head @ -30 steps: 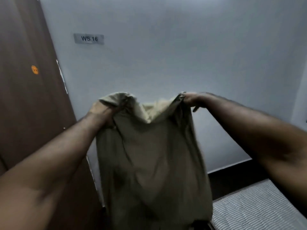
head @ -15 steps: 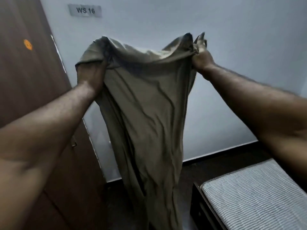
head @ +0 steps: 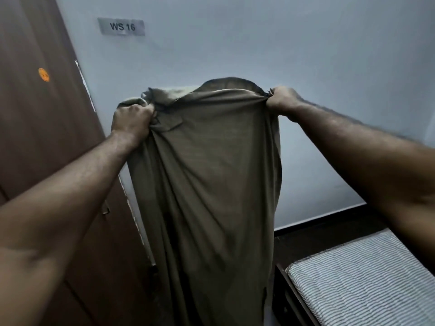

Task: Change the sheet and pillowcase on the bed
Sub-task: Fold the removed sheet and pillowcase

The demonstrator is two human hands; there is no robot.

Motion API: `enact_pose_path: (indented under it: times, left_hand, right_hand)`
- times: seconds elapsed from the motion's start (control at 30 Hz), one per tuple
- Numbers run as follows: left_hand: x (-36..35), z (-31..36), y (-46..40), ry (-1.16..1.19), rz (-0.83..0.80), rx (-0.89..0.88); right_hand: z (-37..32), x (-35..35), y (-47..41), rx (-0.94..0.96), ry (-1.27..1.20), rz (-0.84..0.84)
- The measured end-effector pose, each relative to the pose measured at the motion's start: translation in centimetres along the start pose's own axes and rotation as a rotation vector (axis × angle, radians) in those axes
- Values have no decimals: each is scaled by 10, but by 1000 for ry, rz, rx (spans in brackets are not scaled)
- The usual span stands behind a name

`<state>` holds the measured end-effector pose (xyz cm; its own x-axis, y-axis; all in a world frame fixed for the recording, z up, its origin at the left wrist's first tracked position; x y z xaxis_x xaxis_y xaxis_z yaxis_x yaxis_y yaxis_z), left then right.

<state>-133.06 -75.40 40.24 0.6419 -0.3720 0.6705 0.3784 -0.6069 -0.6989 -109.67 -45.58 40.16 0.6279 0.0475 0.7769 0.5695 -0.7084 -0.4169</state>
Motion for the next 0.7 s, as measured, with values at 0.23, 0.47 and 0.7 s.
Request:
enact_pose_path:
  times: [0.23, 0.47, 0.7]
  left_hand:
    - [-36, -7, 6, 630, -439, 406]
    - [-44, -71, 23, 845, -159, 854]
    - [-69, -68, 45, 1266, -48, 1098]
  right_hand:
    - [5, -21, 7, 13, 322, -176]
    - [44, -53, 26, -33, -489, -463]
    - [70, -83, 28, -168, -754, -202]
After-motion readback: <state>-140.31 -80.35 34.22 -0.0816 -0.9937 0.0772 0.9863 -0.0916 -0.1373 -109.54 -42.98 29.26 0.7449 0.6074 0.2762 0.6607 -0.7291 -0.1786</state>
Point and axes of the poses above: each hand's wrist, its own y-axis away from the middle knuckle, its own x-axis out of the back of the hand, z = x × y, the point moved 8 cm from there along -y, towards the middle knuckle, and after that the axes turned 4 degrees about y, right-handed, at the moved point
